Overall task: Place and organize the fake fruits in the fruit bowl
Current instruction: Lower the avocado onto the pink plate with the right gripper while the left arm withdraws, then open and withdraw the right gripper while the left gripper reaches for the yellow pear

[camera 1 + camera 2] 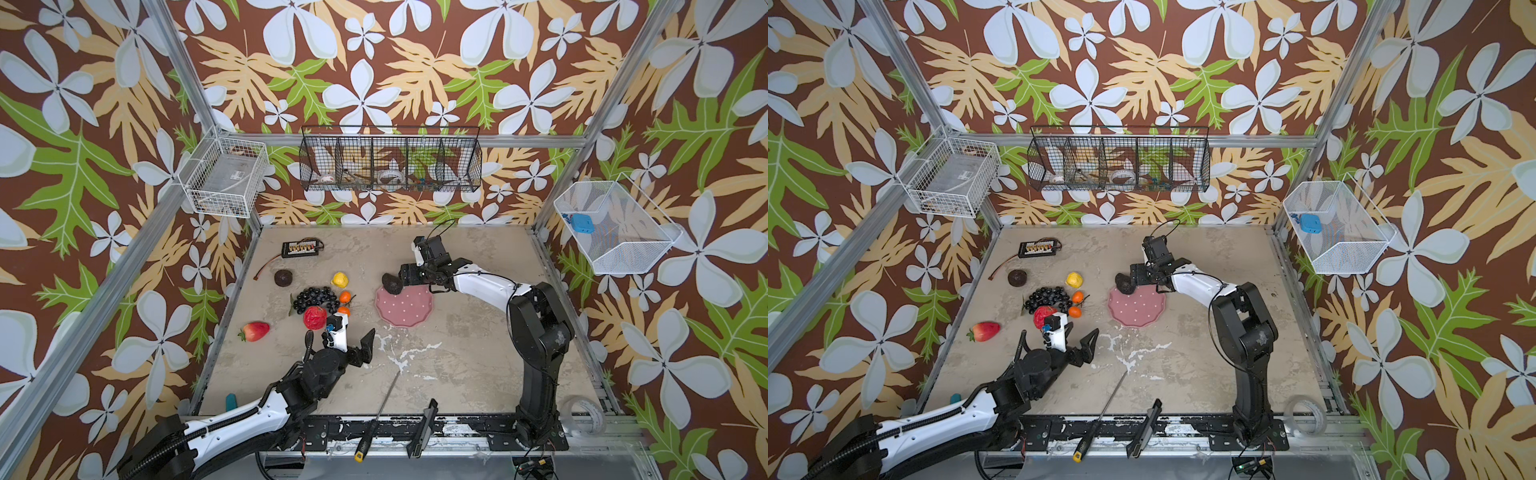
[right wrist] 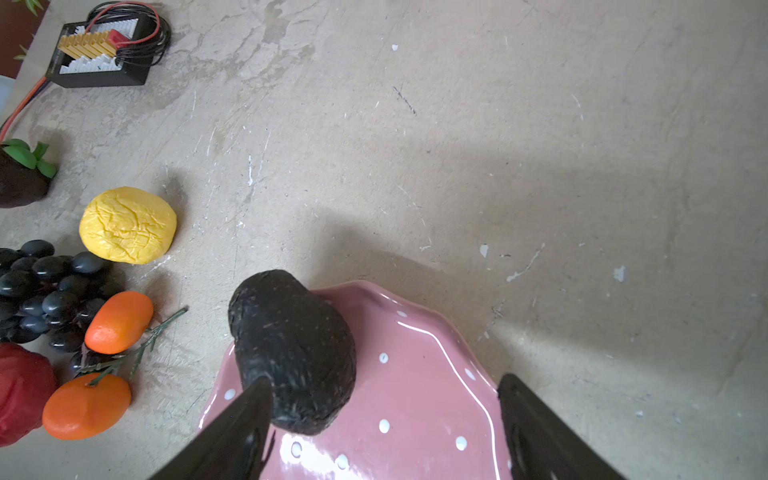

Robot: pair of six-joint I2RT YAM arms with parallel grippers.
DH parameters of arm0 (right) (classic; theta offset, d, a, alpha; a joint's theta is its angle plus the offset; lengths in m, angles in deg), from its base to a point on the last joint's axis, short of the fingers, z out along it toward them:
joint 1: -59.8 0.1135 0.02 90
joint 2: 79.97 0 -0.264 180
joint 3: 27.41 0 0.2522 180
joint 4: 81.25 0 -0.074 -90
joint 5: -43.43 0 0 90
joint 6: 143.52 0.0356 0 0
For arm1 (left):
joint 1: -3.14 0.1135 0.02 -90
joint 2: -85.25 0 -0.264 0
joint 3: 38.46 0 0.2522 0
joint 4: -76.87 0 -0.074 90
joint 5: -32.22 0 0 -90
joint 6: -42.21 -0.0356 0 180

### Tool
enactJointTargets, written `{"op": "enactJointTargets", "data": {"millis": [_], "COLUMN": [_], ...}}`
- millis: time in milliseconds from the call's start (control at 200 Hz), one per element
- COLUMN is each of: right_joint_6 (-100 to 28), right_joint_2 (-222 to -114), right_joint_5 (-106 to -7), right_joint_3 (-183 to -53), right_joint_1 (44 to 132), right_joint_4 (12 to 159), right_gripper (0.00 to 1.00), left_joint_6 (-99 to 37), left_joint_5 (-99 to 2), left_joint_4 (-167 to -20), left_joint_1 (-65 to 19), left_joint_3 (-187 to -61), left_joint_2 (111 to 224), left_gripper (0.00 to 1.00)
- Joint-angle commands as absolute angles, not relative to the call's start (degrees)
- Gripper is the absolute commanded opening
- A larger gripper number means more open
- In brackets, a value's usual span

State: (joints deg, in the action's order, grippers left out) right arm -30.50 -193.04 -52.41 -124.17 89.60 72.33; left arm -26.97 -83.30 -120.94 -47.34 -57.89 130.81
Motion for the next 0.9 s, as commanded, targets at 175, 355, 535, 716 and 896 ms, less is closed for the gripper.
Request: {"op": "enactJointTargets", "data": {"millis": [175, 355, 535, 716, 896], "right_joint_6": [-32.5, -32.53, -32.34, -32.09, -30.65], "right_joint_2": [-190.44, -187.01, -181.5, -167.4, -150.57], "right_joint_5": [-53.68, -54.11, -52.88, -49.44, -46.83], "right_joint_3": [-122.07, -117.26, -112.78, -103.98, -93.47], "right_joint_1": [90.6, 91.59, 91.79, 91.78, 91.66], "right_joint_4": [72.74, 74.4, 74.5, 73.75, 72.8], "right_gripper": [0.84, 0.83, 0.82, 0.82, 0.83], "left_joint_6": [-26.43, -26.17, -24.81, -18.6, -16.97], "left_joint_5": [-84.95, -85.47, -86.46, -90.54, -88.1], "left_joint_4": [-121.71, -121.34, -118.71, -106.56, -97.92], "left_joint_1": [-47.31, -47.31, -47.22, -45.72, -39.85], "left_joint_3": [-58.89, -58.98, -61.01, -71.56, -85.3], "left_joint_2": [131.83, 131.74, 132.0, 134.2, 145.89], "left_gripper": [0.91, 0.91, 0.91, 0.9, 0.89]}}
